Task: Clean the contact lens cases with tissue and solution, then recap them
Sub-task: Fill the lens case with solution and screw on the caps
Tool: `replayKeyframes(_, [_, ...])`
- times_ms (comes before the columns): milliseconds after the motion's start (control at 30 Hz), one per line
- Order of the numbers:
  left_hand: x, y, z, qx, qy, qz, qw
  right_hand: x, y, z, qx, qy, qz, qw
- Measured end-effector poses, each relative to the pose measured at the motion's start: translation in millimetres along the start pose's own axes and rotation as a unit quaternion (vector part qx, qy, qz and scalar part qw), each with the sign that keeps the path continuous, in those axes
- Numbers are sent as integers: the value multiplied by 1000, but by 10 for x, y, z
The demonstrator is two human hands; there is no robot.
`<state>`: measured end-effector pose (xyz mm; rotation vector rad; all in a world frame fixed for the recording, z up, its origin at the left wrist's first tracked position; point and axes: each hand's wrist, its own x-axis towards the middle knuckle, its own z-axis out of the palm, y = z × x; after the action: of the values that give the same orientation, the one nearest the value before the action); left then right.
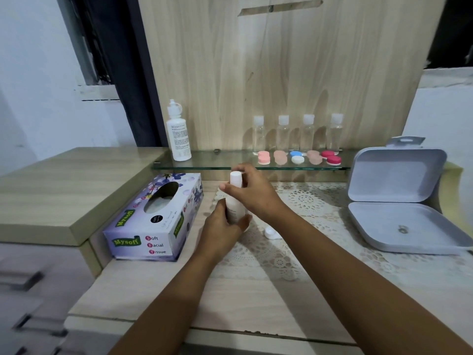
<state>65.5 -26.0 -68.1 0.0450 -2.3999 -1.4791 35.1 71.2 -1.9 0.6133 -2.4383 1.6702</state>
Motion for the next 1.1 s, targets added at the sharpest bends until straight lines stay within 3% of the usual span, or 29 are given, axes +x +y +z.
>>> replayKeyframes(167, [1, 2, 13, 11, 6, 6, 1000, -33, 78, -74, 25, 59, -20, 998])
replayKeyframes(300, [-13, 8, 15, 0, 4, 8, 1000, -134, 104, -73, -17, 85, -73, 994])
replayKeyframes(567, [-17, 30, -7, 6, -2, 11, 1000, -45, 33, 79, 9, 30, -18, 999])
replayKeyframes(733, [-16, 23, -3, -2, -2, 7, 1000, -3, 60, 67, -8, 85, -11, 996])
replayKeyframes(867, [-18, 15, 6, -8, -4, 12, 1000, -9, 52, -9, -3, 74, -35, 997])
replayKeyframes(1000, [-17, 11, 11, -12, 0, 9, 1000, -11, -41, -102, 43, 48, -51, 997])
replayKeyframes(1100, [-26, 16, 7, -3, 4, 9, 1000, 62, -58, -178, 114, 72, -46, 990])
